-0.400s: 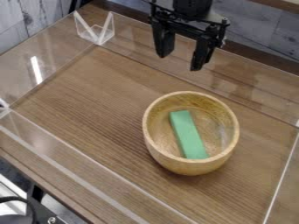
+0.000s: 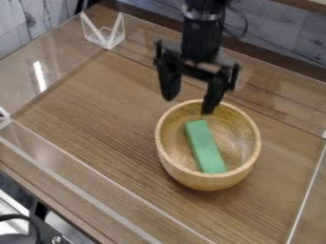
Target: Move green stick from inside the wooden bowl to the table next to it
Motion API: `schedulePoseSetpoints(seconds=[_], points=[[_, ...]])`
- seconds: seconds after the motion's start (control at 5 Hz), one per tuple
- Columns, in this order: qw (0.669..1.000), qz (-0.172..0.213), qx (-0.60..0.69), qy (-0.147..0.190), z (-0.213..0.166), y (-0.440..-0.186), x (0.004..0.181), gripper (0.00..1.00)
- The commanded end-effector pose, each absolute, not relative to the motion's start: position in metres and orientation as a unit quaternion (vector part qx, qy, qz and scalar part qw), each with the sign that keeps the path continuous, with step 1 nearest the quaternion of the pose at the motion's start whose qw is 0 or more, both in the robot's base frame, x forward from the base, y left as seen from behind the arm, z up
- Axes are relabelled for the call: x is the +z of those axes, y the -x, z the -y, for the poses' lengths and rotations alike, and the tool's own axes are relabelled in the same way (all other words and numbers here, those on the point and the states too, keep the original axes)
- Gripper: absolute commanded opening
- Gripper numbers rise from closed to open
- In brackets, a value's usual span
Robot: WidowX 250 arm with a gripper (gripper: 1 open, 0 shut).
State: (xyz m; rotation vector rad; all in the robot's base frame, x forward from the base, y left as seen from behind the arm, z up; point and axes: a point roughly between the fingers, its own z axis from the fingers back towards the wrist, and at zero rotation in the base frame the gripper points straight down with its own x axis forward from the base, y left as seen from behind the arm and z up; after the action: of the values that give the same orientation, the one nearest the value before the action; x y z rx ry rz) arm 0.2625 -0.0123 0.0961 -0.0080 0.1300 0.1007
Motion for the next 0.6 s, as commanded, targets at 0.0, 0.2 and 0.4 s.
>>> schedulePoseSetpoints(seconds=[0.0, 0.2, 0.4], points=[[0.998, -0.024, 0.056, 0.007, 0.021, -0.260, 0.100, 1.00], [0.998, -0.015, 0.066, 0.007, 0.027, -0.258, 0.091, 1.00], [0.997, -0.007, 0.073, 0.008, 0.032, -0.259, 0.082, 1.00]])
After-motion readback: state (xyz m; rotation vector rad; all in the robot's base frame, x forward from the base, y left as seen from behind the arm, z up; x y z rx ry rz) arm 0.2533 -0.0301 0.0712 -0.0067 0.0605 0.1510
